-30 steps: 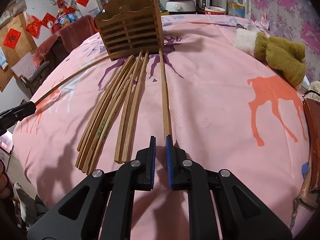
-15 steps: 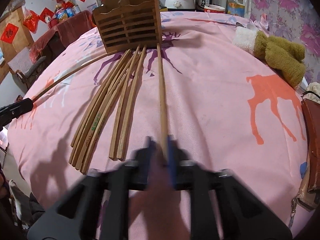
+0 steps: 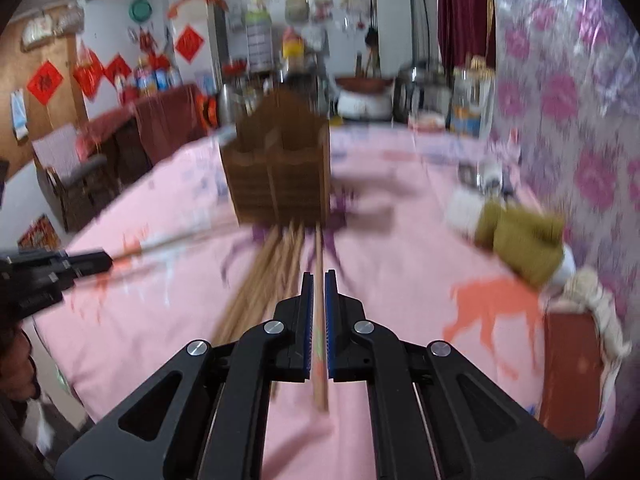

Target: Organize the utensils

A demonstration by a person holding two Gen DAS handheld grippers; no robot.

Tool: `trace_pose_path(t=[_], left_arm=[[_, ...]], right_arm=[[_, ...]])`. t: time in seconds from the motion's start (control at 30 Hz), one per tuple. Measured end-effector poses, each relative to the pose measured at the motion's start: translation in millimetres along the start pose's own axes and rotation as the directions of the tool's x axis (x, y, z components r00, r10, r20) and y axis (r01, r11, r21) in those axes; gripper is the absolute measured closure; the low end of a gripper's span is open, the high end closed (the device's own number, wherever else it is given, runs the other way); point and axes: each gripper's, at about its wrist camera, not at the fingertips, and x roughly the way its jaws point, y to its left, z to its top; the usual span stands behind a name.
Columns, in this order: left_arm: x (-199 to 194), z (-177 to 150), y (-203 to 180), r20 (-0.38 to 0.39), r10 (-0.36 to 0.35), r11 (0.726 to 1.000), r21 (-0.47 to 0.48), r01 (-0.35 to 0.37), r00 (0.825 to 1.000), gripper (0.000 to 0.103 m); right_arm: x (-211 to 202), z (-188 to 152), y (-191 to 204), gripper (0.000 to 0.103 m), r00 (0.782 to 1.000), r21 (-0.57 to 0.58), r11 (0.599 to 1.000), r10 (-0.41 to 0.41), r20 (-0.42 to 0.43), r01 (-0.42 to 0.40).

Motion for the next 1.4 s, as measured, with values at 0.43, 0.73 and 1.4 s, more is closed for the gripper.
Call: trace_pose_path(t=[0.43, 0.73, 1.4], left_arm=[[9, 8, 3, -0.002, -0.016, 1.000, -0.016, 0.015, 1.000, 0.097], [29, 16, 0, 0.017, -0.030, 0.999, -0.041, 0.030, 0.999, 0.097], [35, 21, -3, 0.032, -0.021, 0.999, -0.045, 0.023, 0.999, 0.097]], right_arm=[[64, -78, -4, 0.082, 0.940, 0.064, 0.993, 0.110, -0.323, -0.094], [65, -96, -10, 0.069, 0.932, 0.052, 0.998, 0.045, -0.361, -0.029], [56, -101, -35, 0.083, 0.946, 0.192, 0.981, 0.042, -0.322, 0.022]])
